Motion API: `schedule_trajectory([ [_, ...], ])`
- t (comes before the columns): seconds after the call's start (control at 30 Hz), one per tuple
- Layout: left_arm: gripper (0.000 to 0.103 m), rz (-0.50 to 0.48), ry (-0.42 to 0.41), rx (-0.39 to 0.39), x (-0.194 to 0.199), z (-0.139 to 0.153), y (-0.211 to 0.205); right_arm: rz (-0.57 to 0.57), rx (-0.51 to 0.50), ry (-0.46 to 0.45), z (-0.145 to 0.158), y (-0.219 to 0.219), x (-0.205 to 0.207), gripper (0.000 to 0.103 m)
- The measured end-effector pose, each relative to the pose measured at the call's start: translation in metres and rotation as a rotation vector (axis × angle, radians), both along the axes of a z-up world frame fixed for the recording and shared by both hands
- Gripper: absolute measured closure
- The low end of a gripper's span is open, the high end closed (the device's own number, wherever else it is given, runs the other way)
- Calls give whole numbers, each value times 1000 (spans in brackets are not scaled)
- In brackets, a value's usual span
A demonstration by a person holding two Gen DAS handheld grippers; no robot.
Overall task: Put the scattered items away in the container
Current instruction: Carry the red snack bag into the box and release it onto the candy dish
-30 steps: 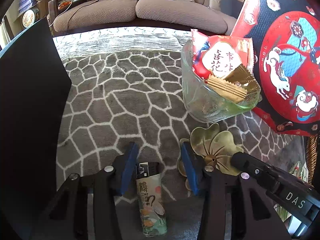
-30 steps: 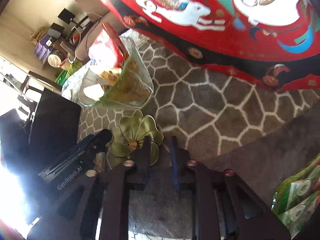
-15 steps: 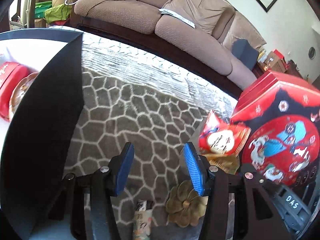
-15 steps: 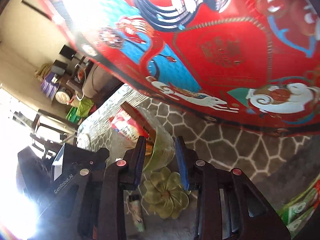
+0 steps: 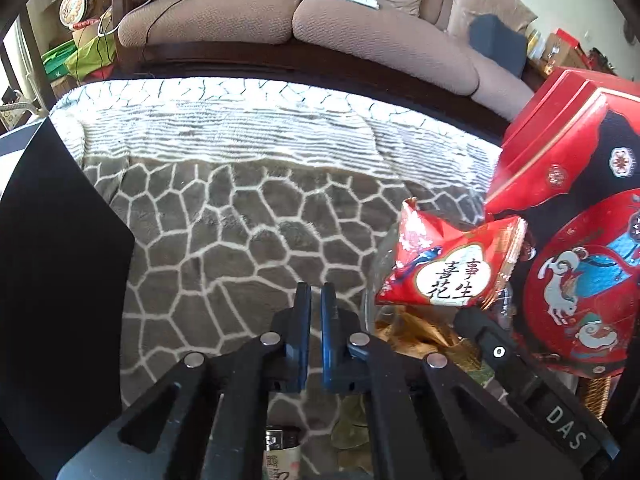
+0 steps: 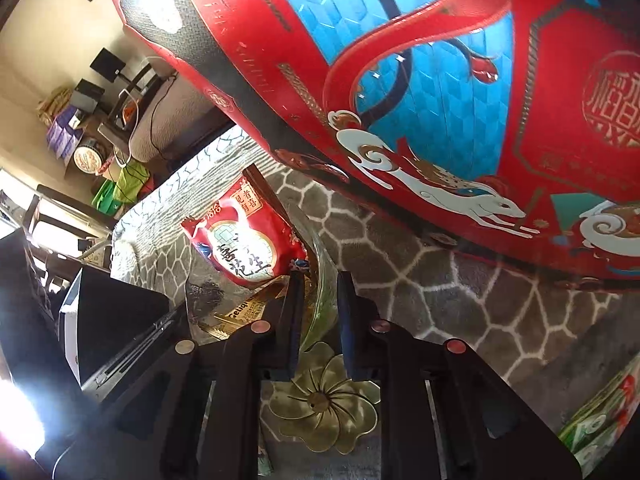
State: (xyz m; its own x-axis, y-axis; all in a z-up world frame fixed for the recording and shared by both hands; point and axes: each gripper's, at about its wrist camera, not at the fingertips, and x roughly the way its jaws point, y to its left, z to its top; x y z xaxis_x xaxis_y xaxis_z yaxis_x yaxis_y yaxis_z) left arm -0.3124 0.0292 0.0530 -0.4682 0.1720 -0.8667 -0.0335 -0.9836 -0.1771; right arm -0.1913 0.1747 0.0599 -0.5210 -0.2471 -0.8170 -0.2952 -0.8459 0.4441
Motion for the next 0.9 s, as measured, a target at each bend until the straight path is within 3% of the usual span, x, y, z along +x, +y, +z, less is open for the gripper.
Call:
schedule_trajectory([
  [0.17, 103, -16, -11, -56, -7, 2, 6, -17, -40, 9, -1, 2, -5, 88],
  [0.3, 103, -39, -18, -24, -1, 5, 3, 6, -46, 28, 8, -2, 1, 88],
  [0.43, 103, -61, 12, -29, 13, 25, -2, 39, -41, 38, 34, -12, 16, 88],
  [0.57, 103, -65, 14, 2, 36, 55, -19, 87, -34, 68, 79, -24, 34, 88],
  [0.77, 103, -25, 34, 30, 79, 109, -80, 214, -29, 128, 149, -92, 45, 87],
  [0.9, 103, 24, 29, 25, 104, 133, -149, 315, -72, 132, 162, -168, 40, 87],
])
